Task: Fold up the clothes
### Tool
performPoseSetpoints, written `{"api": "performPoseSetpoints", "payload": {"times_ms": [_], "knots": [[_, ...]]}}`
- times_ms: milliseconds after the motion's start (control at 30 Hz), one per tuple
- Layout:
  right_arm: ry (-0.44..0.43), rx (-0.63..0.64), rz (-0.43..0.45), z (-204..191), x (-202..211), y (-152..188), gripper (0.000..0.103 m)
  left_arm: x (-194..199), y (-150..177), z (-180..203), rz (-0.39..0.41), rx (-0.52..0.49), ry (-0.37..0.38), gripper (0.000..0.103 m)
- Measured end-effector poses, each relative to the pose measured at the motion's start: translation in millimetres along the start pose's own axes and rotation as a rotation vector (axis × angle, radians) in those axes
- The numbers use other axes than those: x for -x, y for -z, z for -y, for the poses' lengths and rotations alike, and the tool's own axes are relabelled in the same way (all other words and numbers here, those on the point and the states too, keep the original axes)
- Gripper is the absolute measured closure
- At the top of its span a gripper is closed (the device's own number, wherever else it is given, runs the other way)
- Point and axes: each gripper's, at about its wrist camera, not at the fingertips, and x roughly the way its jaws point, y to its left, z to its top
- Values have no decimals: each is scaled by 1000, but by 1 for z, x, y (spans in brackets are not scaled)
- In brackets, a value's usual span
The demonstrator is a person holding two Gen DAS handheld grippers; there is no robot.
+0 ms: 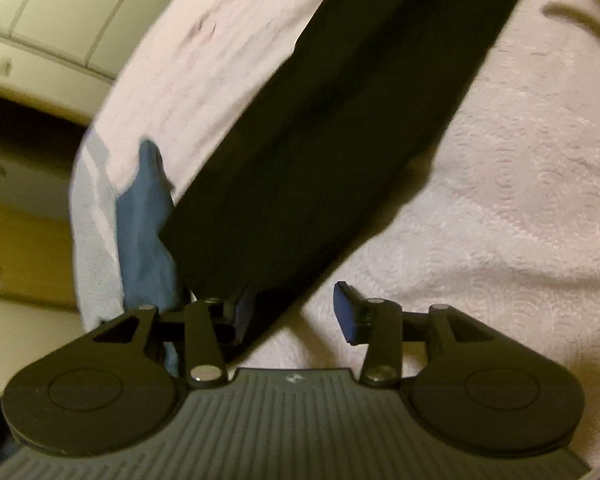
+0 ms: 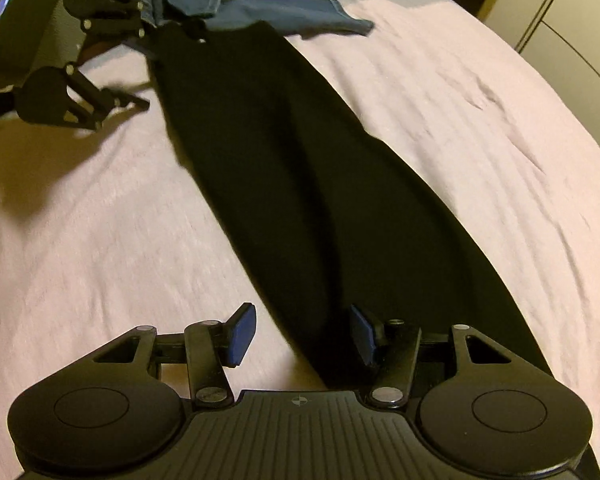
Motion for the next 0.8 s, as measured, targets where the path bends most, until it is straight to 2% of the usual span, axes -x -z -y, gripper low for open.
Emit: {"api": "performPoseSetpoints", "payload": {"times_ms": [33,267,333,433,633,700,800], "knots": [[-4,-5,5,0,-1,-5,48,0,2,-4,-17,29,-5,64],[-16,-4,13,-6,4,-27,48,9,14,-61,-68,606,163,63],[-22,3,5,-8,7,-28,48,7,23,-75,-43,790,213,58],[-24,-11,-6,-12,13,-23,48,-13,42,-95,-62,1086,249,57],[51,-115,-53,-3,7,-8,48,-40,56,-105,-43,1370,213,57],[87,-194,-72,7,4,-1,48,-49,57,-107,-43,1422,204,57],[90,-286,-94,21,3,8,48,-60,62,-110,-36,1490,204,57]]}}
